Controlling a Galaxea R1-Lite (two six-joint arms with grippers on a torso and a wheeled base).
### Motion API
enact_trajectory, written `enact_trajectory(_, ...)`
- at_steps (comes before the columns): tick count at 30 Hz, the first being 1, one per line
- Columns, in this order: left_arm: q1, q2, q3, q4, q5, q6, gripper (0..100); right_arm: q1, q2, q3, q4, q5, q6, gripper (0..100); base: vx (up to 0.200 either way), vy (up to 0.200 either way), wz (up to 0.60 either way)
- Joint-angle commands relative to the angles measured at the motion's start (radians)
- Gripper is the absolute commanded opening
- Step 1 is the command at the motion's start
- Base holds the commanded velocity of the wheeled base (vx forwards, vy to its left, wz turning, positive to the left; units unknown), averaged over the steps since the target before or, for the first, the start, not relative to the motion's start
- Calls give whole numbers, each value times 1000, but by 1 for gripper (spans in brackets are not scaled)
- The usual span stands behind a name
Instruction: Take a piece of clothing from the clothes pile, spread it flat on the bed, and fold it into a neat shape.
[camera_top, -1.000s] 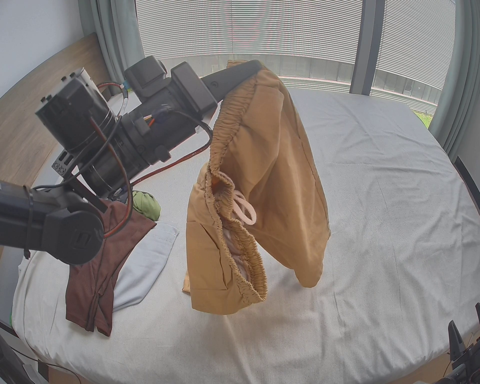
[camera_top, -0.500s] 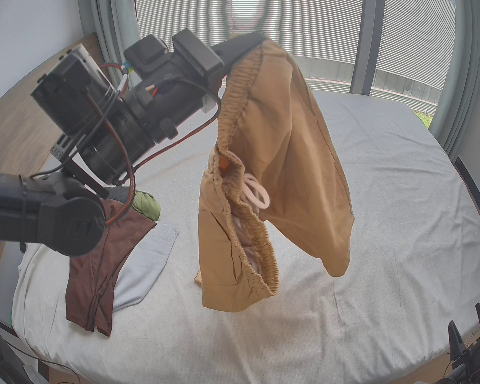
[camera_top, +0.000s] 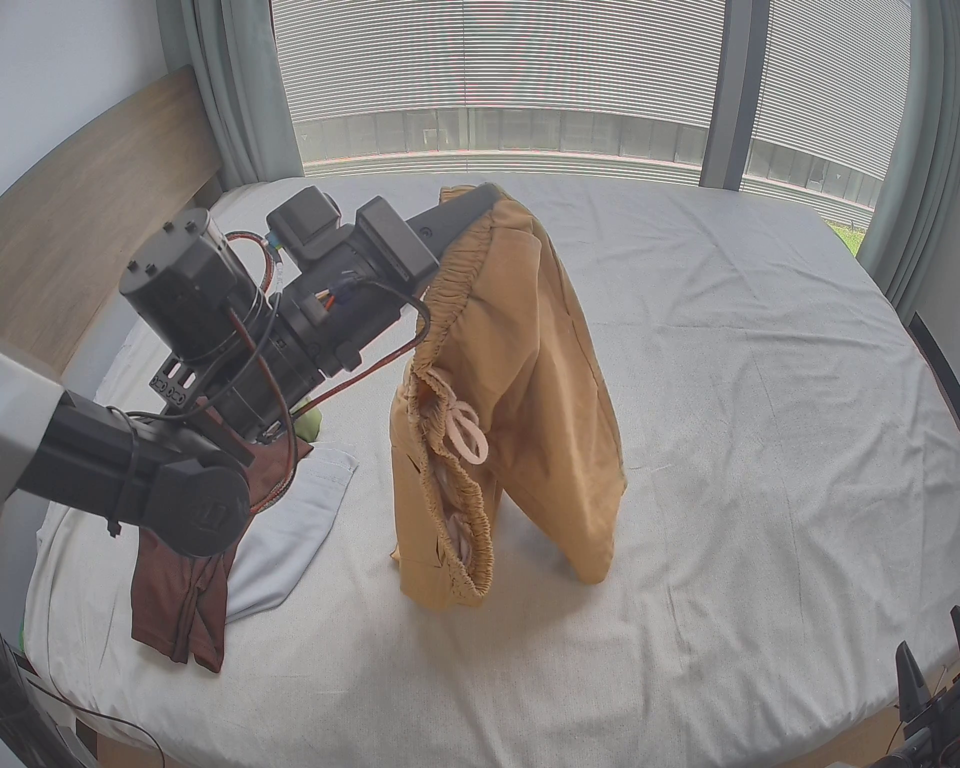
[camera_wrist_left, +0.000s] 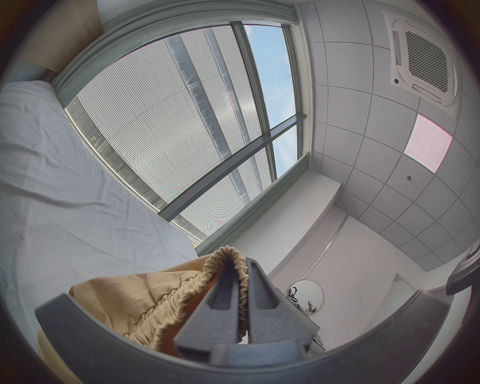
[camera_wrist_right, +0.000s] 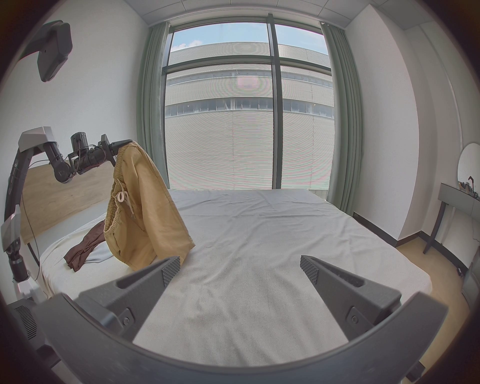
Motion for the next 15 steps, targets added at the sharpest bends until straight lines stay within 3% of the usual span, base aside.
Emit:
enact_trajectory(1, 1, 17, 6, -4, 1, 0, 0, 0, -16, 16, -2, 1, 0, 100, 0, 0, 0)
enact_trajectory(15, 1, 10, 22, -6, 1, 37, 0, 2, -16, 16, -2, 2, 0, 100, 0, 0, 0)
